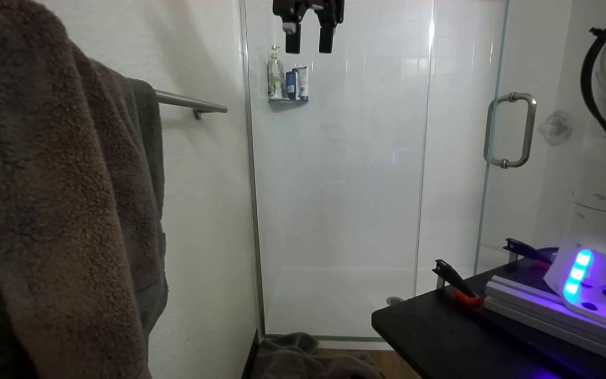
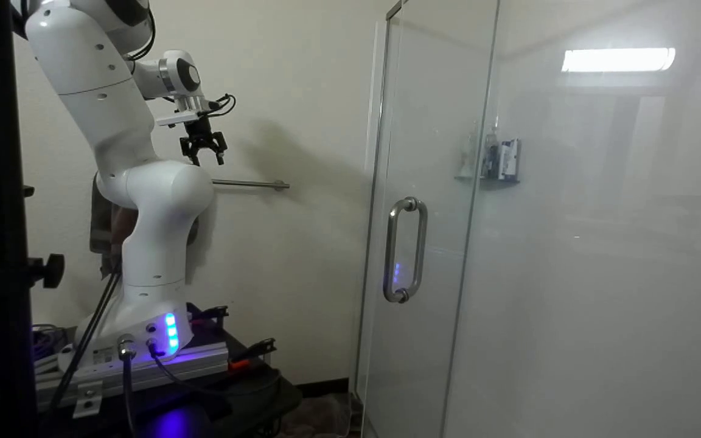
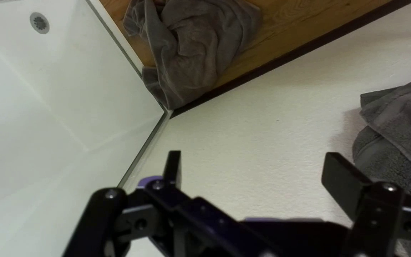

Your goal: Take one towel from the towel rack and drop it on the floor

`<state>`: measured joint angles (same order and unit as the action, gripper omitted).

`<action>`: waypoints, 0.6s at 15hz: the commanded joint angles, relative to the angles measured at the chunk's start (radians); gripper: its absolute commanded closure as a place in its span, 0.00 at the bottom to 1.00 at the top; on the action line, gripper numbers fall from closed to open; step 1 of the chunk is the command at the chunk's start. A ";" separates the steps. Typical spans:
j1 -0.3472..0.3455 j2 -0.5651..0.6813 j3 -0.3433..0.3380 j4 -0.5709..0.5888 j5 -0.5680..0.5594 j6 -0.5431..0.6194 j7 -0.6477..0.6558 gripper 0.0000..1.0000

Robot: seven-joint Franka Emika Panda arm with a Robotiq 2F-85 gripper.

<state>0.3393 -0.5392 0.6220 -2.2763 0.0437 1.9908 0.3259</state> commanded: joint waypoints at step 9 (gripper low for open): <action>0.052 0.423 0.202 0.358 -0.149 0.133 -0.117 0.00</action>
<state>0.3825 -0.2732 0.7710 -2.0596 -0.0429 2.1200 0.2511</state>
